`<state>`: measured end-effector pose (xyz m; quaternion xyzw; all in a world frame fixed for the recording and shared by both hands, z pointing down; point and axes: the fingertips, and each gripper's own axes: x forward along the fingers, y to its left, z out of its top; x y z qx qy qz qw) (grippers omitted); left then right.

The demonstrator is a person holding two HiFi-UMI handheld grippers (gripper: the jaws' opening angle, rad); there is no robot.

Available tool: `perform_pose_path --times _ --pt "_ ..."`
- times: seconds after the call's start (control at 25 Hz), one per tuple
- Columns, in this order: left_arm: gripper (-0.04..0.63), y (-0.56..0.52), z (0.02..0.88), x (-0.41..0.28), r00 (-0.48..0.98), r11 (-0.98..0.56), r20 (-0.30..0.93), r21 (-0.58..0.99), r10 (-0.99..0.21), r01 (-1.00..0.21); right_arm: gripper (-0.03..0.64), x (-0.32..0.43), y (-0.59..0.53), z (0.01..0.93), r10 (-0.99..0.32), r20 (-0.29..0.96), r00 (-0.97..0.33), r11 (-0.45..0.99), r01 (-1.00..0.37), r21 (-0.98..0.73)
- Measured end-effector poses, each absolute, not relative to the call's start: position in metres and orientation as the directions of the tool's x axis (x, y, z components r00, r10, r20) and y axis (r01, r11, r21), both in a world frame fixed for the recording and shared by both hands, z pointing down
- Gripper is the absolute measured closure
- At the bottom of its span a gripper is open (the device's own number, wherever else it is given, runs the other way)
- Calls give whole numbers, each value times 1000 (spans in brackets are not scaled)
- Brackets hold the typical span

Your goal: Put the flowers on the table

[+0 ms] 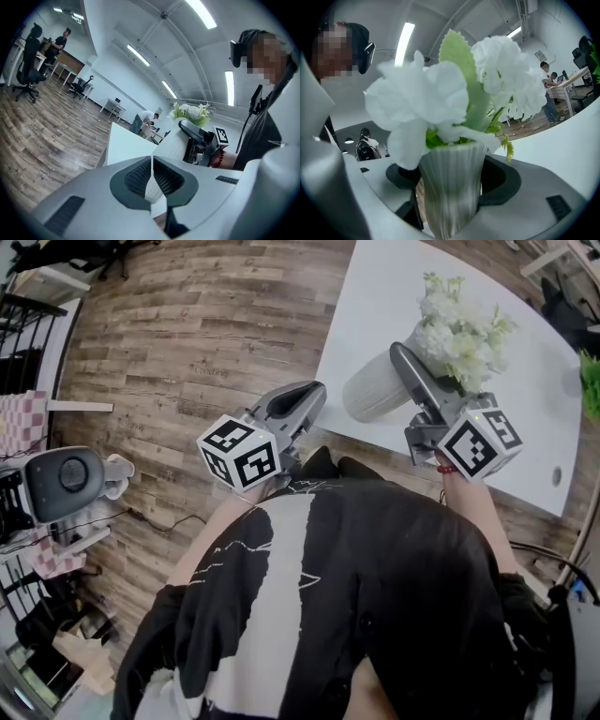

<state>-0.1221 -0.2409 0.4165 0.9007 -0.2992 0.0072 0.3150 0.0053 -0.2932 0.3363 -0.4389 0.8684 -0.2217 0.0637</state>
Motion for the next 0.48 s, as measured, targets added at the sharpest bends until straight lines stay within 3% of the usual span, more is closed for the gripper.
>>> perform_pose_path --times 0.48 --pt "569 -239 416 -124 815 -617 195 564 -545 -548 259 -12 -282 334 -768 77 -636 571 -734 -367"
